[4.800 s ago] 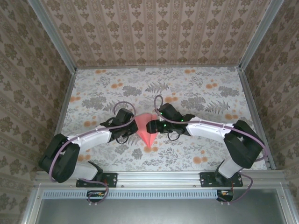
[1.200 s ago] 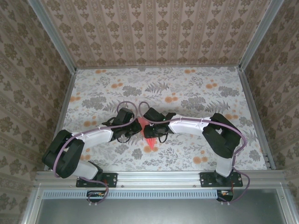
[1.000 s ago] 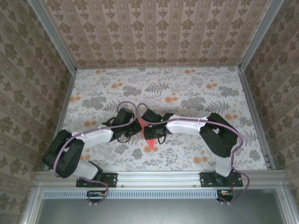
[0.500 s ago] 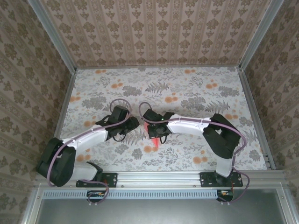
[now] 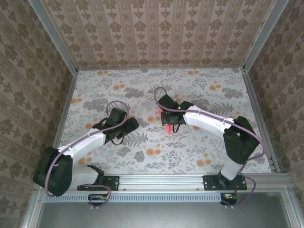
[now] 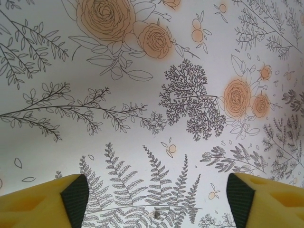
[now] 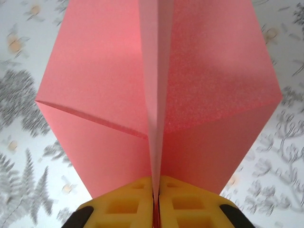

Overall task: Fold a paper plane with a square sheet of paper (pick it up from the middle)
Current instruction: Move the paper plane to the center of the table.

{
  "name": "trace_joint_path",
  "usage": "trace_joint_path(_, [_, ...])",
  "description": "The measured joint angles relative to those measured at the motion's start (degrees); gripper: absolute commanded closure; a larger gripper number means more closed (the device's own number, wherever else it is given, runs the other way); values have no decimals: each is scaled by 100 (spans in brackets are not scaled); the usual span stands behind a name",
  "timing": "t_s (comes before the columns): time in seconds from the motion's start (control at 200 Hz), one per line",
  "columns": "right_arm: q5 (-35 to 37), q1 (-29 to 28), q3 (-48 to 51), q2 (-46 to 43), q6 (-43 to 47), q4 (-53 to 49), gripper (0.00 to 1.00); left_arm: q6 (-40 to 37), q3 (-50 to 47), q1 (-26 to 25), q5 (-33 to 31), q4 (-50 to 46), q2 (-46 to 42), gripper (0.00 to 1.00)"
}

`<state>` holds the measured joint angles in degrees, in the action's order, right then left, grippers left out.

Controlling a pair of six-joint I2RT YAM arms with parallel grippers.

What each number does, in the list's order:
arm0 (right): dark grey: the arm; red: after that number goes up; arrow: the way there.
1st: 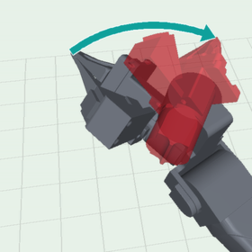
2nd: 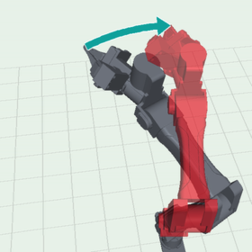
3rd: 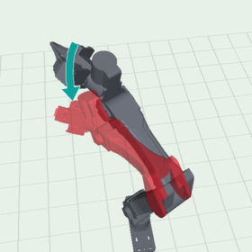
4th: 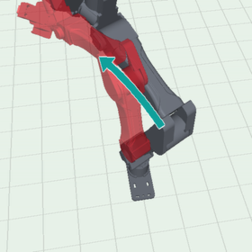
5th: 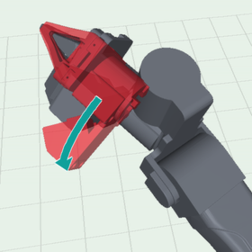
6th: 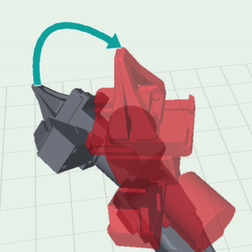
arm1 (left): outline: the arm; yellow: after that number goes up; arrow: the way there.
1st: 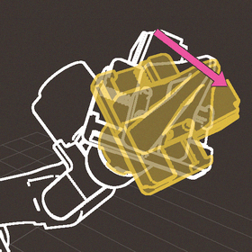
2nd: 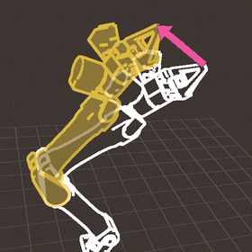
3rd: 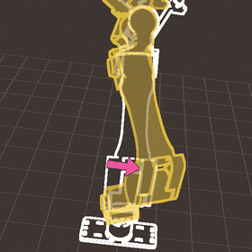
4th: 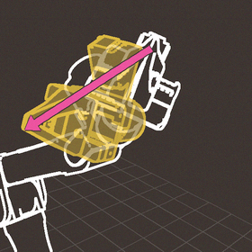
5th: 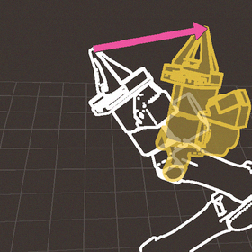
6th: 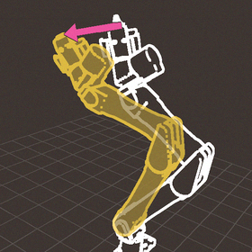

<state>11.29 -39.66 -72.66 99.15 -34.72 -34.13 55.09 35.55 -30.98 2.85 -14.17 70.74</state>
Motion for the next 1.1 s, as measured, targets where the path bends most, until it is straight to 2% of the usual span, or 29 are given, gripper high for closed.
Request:
trace_joint_path(0.185, [-306,645,-675,992,490,17,87,-98,0,2,-37,-63,0,15])
trace_joint_path(0.395, [-428,892,-1447,1867,719,-79,81,-168,0,72,-63,-101,0,13])
trace_joint_path(0.835, [-549,942,-1550,2170,708,-223,78,-376,17,334,-120,-398,-251,10])
trace_joint_path(1.1, [-573,940,-1547,2072,544,-350,67,-745,280,758,-149,-656,-466,10])
